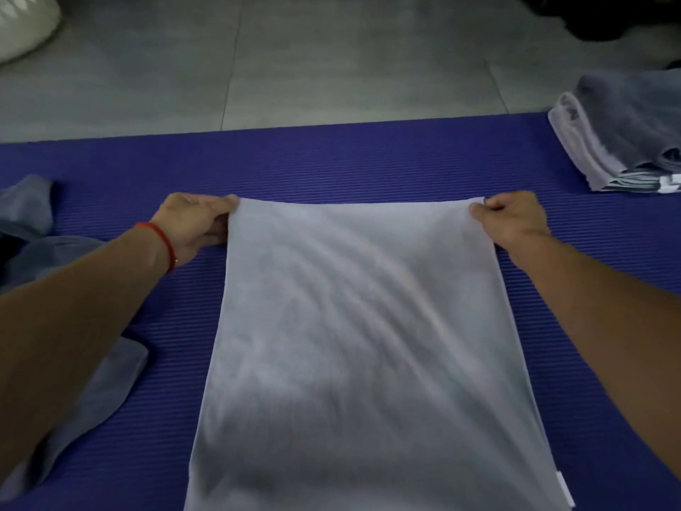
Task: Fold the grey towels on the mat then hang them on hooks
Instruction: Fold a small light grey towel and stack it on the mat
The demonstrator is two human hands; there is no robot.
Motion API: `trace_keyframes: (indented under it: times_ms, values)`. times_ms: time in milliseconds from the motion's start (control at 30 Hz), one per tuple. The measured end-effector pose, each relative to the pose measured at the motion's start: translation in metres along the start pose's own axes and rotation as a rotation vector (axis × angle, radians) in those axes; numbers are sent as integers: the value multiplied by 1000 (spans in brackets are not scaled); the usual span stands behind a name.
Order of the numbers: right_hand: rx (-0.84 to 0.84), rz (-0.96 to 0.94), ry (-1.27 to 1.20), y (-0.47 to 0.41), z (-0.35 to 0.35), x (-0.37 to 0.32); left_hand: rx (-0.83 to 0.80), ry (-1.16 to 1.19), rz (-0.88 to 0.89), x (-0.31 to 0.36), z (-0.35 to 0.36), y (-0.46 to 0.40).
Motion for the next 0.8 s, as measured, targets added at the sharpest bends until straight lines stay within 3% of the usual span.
trace_keyframes:
  times_ms: [167,267,400,500,567,600,667,733,800]
  values:
    - [23,-36,-254,-11,-25,-1,41,40,147,6,-15,0]
    - [31,-83,-152,-13,-19,-5,136,-37,152,2,-10,-2]
    - [101,-135,-35,-11,-3,-10,230,-104,29,-16,-11,-14]
    - [160,-219,20,1,-3,-20,436,-186,1,-14,-20,-13]
    - [212,-403,326,25,4,-36,581,-429,217,9,-14,11]
    - [193,-541,496,44,15,-42,569,-578,423,21,0,27]
    - [24,-841,699,92,48,-45,321,-871,777,16,49,63]
    - [-179,-985,808,132,78,-24,35,-1144,839,-24,88,92]
    - [-278,-940,843,146,89,-3,-77,-1274,734,-58,102,104]
Point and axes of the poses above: each hand's wrist, its own y-axis away from the middle knuckle, its own z-axis out of the palm, x = y × z, the point moved 7 cm from there along -y, towards the middle knuckle, and after that the axes turned 4 degrees about z, right-handed, at the moved point
